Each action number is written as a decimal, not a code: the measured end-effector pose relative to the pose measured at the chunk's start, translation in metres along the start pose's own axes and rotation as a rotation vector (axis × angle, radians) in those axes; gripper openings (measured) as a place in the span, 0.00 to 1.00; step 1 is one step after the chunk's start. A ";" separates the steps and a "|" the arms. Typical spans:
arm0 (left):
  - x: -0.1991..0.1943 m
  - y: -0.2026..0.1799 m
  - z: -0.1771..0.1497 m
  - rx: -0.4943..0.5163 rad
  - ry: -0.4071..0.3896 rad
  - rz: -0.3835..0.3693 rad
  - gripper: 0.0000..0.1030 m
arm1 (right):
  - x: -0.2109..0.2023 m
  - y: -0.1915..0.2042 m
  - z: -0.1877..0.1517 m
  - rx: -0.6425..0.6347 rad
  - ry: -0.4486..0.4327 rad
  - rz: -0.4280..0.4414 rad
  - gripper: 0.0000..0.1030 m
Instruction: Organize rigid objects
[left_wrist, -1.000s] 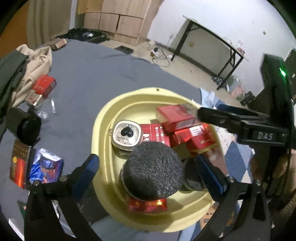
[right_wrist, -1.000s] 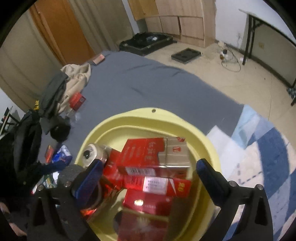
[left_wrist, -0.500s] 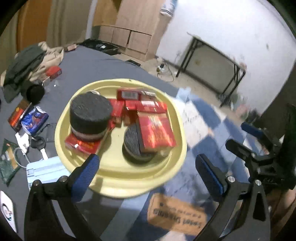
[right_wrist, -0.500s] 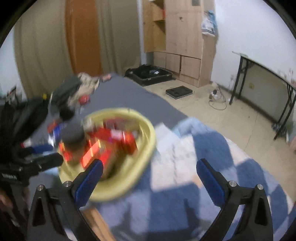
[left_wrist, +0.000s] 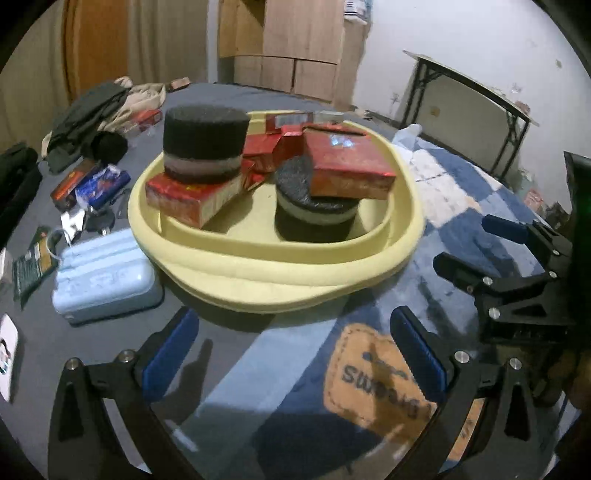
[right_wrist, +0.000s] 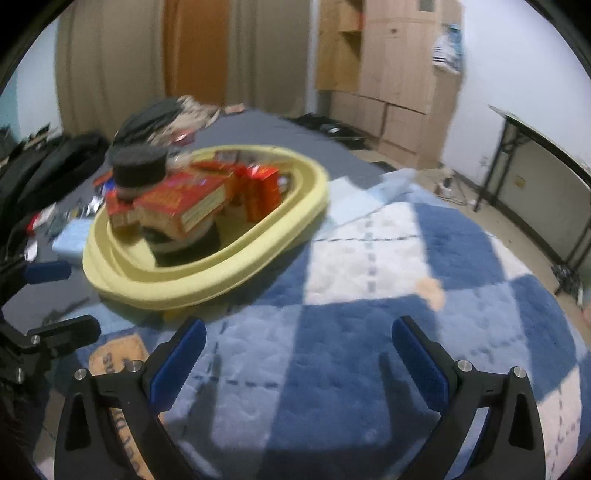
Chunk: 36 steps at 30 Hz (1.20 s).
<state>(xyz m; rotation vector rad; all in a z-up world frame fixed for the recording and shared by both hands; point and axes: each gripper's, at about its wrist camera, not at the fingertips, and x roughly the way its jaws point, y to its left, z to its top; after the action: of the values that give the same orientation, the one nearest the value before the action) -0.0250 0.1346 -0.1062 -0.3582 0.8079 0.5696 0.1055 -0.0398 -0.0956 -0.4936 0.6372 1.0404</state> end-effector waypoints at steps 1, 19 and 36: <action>0.005 0.001 -0.002 -0.005 0.012 0.012 1.00 | 0.006 0.001 0.001 -0.010 0.009 0.007 1.00; 0.037 -0.003 -0.005 0.015 0.016 0.102 1.00 | 0.052 0.009 -0.002 -0.042 0.119 -0.067 1.00; 0.036 -0.002 -0.006 0.006 0.022 0.090 1.00 | 0.054 0.008 -0.002 -0.041 0.119 -0.067 1.00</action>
<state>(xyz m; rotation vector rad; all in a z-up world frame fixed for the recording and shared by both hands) -0.0068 0.1423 -0.1371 -0.3241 0.8498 0.6482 0.1174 -0.0037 -0.1343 -0.6120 0.7012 0.9670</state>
